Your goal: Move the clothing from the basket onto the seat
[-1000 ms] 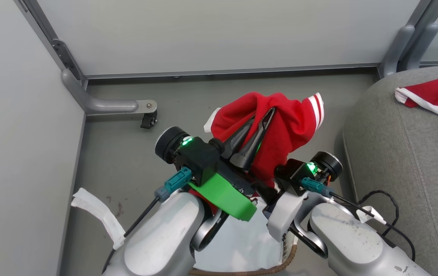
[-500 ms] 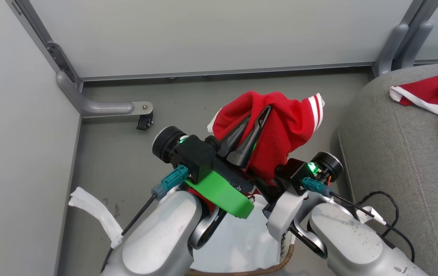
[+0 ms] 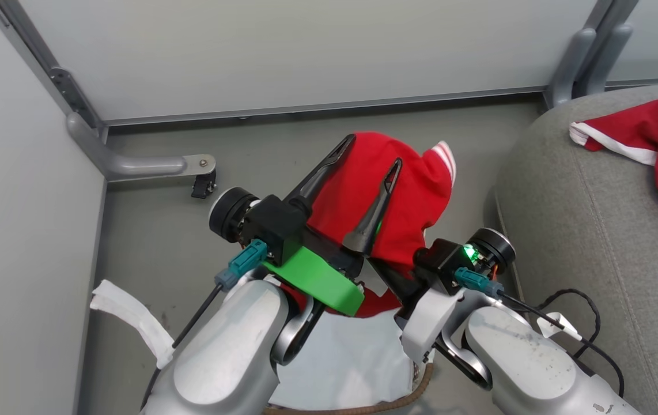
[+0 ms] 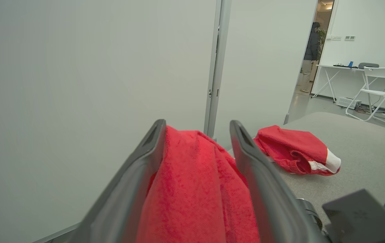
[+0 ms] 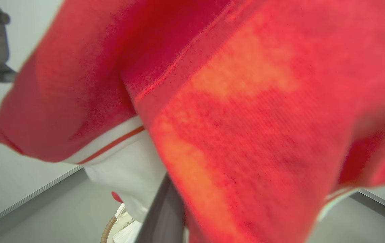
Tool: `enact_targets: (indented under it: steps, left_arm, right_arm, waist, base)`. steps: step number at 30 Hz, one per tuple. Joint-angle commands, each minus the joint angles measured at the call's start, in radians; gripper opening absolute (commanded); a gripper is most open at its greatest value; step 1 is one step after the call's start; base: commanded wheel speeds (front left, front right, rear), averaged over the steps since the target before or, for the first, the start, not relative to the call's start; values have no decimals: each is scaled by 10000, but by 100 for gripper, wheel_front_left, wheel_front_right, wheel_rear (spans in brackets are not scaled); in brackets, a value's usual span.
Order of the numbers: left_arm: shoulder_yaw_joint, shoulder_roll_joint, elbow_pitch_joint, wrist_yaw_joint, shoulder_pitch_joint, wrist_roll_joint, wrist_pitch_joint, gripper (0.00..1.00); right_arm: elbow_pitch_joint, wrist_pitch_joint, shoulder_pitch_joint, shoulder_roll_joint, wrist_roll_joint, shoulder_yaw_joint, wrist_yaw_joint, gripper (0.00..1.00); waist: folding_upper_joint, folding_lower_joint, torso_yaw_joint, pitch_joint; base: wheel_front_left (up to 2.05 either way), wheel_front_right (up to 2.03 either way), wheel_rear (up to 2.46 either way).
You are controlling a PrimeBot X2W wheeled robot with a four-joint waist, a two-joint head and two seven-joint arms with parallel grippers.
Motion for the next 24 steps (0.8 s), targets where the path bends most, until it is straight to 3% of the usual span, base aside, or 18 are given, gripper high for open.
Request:
enact_targets:
  steps: [1,7,24]
  left_arm:
    - [101,2,49,38,102,84,0,100]
    - [332,13,270,26,228,349,0,100]
    - [1052,325,793,-49,868,794,0,100]
  right_arm:
    - [-52,-1,161,-51,-75,-60,-14,0]
    - [-315,-7,306,62,-133,-234,-14,0]
    - [-1480,-7,1406,92,-266,-960,-14,0]
  waist:
    - [0,0,-203,24]
    - [0,0,-1043,66]
    - [0,0,-4544,-12]
  base:
    - [0,0,0]
    - [0,0,0]
    - [0,0,0]
